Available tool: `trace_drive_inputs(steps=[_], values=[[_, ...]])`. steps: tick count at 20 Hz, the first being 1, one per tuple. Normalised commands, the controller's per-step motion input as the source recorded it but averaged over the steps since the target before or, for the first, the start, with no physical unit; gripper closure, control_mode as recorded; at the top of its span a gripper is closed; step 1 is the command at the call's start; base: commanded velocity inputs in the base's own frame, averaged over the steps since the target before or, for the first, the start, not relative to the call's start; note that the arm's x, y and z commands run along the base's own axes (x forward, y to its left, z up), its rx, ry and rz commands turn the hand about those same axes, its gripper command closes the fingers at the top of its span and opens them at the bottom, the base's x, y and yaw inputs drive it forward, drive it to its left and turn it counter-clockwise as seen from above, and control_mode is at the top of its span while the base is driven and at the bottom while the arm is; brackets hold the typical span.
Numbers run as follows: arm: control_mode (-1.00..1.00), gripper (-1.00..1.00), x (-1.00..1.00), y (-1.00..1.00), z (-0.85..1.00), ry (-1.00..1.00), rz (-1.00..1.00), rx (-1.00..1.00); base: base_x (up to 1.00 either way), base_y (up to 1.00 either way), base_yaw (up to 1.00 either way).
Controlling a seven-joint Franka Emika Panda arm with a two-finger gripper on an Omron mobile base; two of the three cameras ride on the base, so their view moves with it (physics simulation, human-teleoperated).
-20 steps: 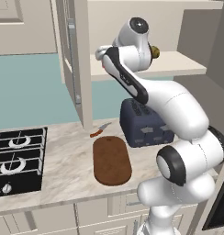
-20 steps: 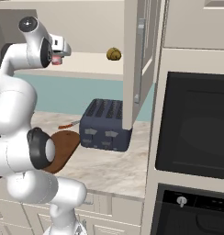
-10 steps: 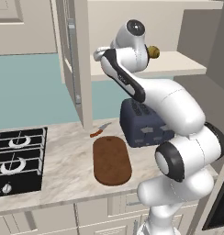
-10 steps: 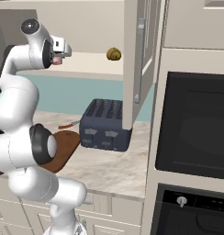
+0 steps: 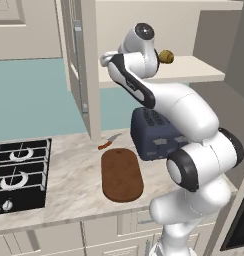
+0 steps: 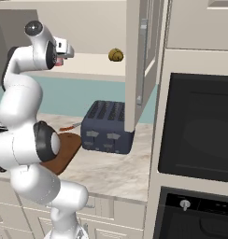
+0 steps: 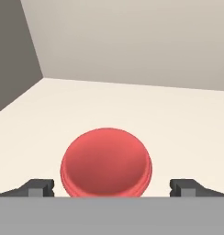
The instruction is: Pick the bread, place it on the cutting board, pick the jam, place it on the counter, and close the cabinet.
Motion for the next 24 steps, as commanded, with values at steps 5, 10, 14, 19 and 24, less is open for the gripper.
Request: trace_drive_inputs(steps=[5,10,14,19,24], values=[[-1.00,-1.00,0.16,0.05,-0.04,0.00,0.00,0.00,0.00,0.00,0.00],[-1.00,-1.00,0.15,0.05,-0.03,0.00,0.00,0.00,0.00,0.00,0.00],[-1.00,-1.00,0.06,0.05,-0.02,0.00,0.00,0.00,0.00,0.00,0.00],[-1.00,1.00,0.03,0.05,-0.01,0.00,0.00,0.00,0.00,0.00,0.00],[-1.00,1.00,0.00,0.00,0.00,-0.01,0.00,0.00,0.00,0.00,0.00]])
